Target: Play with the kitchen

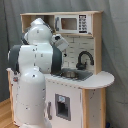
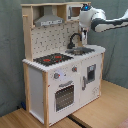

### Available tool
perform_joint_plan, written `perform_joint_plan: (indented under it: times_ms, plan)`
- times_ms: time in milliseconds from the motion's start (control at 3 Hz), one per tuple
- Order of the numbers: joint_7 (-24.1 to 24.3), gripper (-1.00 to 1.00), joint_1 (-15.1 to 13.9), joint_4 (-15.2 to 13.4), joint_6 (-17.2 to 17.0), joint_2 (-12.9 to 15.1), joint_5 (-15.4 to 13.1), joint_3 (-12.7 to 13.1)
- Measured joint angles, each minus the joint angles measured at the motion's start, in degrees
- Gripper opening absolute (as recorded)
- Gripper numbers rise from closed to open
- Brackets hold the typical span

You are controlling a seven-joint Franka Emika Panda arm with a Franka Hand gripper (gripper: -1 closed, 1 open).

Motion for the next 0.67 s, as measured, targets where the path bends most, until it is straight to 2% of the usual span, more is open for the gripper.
perform_joint_plan:
  times_ms: [667]
  plan:
    - [-4.9, 1.00, 0.0, -5.0, 7.3, -0.1, 4.6, -4.6]
